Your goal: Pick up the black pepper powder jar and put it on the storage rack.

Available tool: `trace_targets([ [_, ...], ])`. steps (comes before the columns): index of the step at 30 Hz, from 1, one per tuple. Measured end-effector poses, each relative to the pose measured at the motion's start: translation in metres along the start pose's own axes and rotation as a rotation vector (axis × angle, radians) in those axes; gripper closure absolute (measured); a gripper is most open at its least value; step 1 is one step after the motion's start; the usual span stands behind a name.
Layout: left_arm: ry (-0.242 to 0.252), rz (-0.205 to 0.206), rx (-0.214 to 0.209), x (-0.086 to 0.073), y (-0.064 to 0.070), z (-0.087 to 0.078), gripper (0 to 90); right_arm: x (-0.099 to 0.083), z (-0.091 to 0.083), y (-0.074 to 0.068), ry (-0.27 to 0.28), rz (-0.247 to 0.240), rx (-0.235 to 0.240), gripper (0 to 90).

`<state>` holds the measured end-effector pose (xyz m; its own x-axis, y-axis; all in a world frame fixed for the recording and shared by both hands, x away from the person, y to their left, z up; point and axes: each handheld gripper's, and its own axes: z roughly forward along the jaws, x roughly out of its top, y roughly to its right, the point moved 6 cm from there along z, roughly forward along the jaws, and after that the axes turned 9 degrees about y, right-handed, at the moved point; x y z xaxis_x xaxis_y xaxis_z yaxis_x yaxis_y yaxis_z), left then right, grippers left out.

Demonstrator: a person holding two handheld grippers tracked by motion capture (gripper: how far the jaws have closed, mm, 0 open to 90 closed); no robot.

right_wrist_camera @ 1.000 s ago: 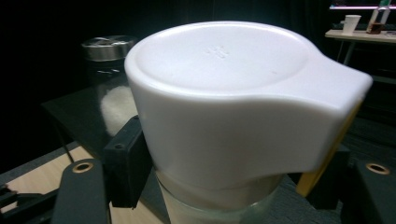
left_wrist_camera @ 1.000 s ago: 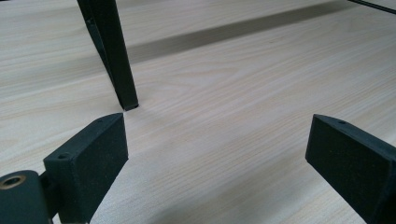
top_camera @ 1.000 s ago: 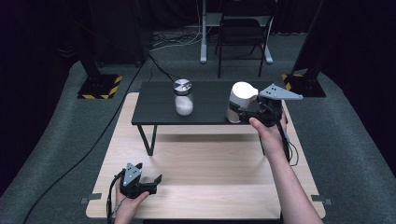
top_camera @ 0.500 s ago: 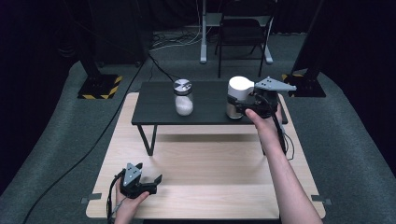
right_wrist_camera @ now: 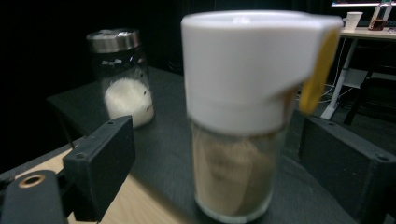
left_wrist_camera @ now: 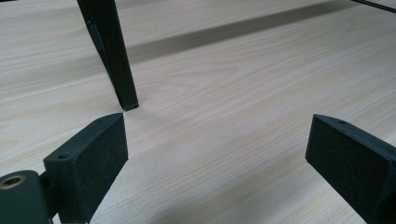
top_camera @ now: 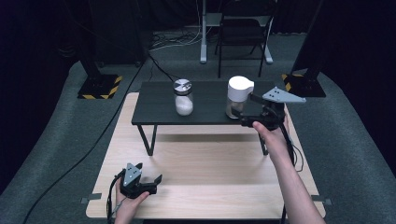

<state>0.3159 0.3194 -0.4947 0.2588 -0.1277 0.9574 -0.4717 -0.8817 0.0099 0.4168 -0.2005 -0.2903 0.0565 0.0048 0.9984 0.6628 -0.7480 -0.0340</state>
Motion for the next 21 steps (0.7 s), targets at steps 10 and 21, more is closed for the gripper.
trace_targets([
  [10, 0.002, 0.001, 0.002, 0.0, 0.0, 0.0, 5.5, -0.047, -0.044, -0.005, 0.011, -0.06, 0.016, 8.0],
  [21, 0.001, -0.001, 0.001, 0.0, 0.001, 0.0, 5.5, -0.12, -0.084, 0.003, 0.006, -0.039, -0.027, 7.9],
])
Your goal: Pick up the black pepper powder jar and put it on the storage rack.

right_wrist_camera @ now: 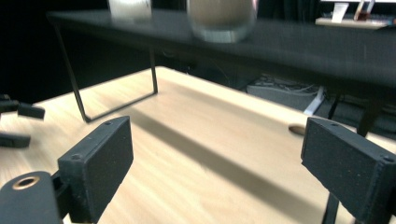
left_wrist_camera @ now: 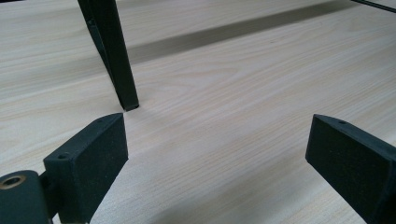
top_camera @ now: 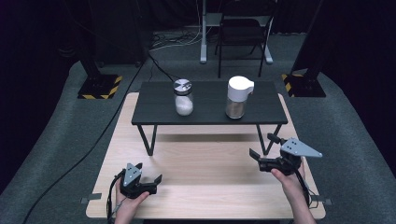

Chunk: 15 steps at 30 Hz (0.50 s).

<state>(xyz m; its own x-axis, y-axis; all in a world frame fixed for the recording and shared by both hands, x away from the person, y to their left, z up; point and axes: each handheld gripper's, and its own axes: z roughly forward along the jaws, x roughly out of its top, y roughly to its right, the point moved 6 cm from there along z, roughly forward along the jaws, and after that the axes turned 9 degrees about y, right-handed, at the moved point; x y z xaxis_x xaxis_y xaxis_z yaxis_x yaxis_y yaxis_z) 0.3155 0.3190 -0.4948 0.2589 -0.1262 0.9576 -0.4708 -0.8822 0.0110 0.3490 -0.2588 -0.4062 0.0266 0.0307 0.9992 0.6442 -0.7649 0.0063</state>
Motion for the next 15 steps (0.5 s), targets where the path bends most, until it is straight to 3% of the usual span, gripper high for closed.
trace_targets([
  [6, -0.002, 0.0, 0.003, 0.0, 0.0, 0.0, 5.4, -0.037, -0.02, 0.006, -0.028, 0.058, -0.018, 8.1],
  [15, 0.001, 0.001, 0.002, 0.0, 0.001, 0.0, 5.5, -0.07, -0.037, 0.002, -0.053, 0.029, -0.08, 8.9],
])
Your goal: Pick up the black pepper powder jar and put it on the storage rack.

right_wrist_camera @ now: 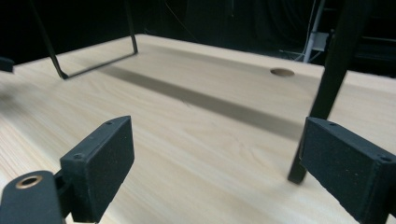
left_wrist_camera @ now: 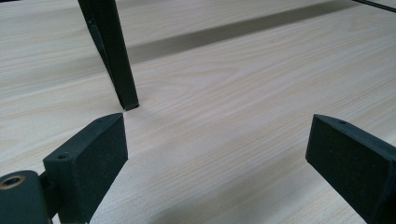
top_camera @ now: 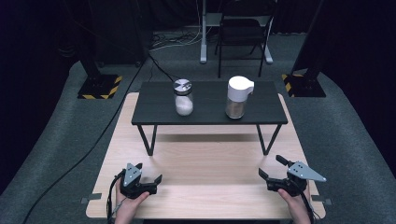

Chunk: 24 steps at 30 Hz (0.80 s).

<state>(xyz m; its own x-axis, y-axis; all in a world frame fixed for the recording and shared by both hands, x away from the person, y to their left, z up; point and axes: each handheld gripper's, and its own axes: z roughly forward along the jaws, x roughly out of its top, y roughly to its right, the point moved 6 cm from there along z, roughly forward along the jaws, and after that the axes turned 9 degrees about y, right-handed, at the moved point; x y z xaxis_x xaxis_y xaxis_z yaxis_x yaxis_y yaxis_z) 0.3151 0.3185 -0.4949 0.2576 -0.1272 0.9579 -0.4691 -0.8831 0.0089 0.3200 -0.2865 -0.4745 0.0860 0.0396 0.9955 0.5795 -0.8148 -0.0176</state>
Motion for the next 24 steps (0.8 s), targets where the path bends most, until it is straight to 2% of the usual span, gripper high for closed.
trace_targets([
  [6, -0.002, 0.002, -0.003, 0.0, 0.0, 0.0, 5.5, -0.014, -0.001, -0.001, -0.036, -0.01, -0.021, 9.0],
  [8, -0.002, 0.003, -0.003, 0.0, 0.0, 0.0, 5.5, -0.017, -0.003, 0.001, -0.037, 0.006, -0.03, 9.0],
  [24, -0.005, 0.005, -0.004, 0.0, 0.001, 0.0, 5.5, -0.023, -0.002, 0.006, -0.053, 0.021, -0.039, 9.0],
])
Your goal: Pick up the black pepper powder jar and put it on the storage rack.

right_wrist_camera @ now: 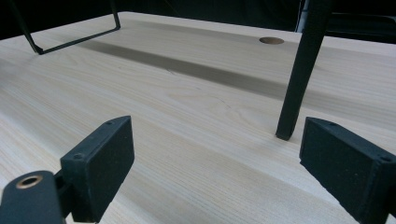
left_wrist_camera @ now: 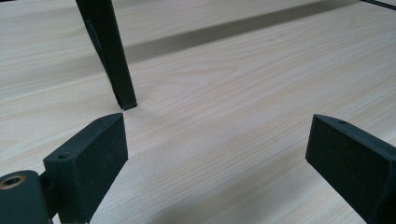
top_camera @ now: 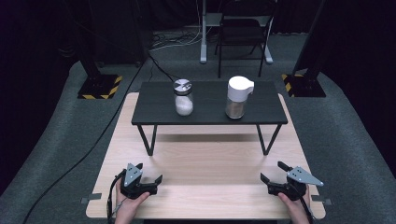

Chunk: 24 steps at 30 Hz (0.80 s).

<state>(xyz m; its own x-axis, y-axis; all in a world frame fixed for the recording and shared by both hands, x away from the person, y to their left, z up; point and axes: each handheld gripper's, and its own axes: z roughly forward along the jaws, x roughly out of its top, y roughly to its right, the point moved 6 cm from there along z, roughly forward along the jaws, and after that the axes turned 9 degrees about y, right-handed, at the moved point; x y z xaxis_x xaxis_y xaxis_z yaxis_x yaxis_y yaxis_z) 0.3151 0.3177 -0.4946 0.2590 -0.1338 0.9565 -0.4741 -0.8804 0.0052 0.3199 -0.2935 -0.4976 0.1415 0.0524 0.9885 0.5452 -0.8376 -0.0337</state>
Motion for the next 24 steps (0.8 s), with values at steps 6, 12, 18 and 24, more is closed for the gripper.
trace_targets([
  [6, 0.0, 0.0, -0.002, 0.0, -0.0002, -0.0001, 5.5, -0.0005, 0.0019, 0.0004, -0.007, 0.001, -0.003, 9.0],
  [12, 0.0, 0.001, -0.002, 0.0, -0.0001, 0.0, 5.6, -0.0014, 0.0022, 0.0009, -0.007, 0.006, -0.003, 9.0],
  [18, 0.0, 0.001, -0.001, 0.0, 0.0, 0.0001, 5.6, -0.0018, 0.0037, 0.0011, -0.015, 0.005, 0.001, 9.0],
  [24, 0.0, 0.003, -0.001, 0.0, 0.0003, 0.0, 5.6, -0.002, 0.0035, 0.0018, -0.017, 0.006, -0.001, 9.0],
])
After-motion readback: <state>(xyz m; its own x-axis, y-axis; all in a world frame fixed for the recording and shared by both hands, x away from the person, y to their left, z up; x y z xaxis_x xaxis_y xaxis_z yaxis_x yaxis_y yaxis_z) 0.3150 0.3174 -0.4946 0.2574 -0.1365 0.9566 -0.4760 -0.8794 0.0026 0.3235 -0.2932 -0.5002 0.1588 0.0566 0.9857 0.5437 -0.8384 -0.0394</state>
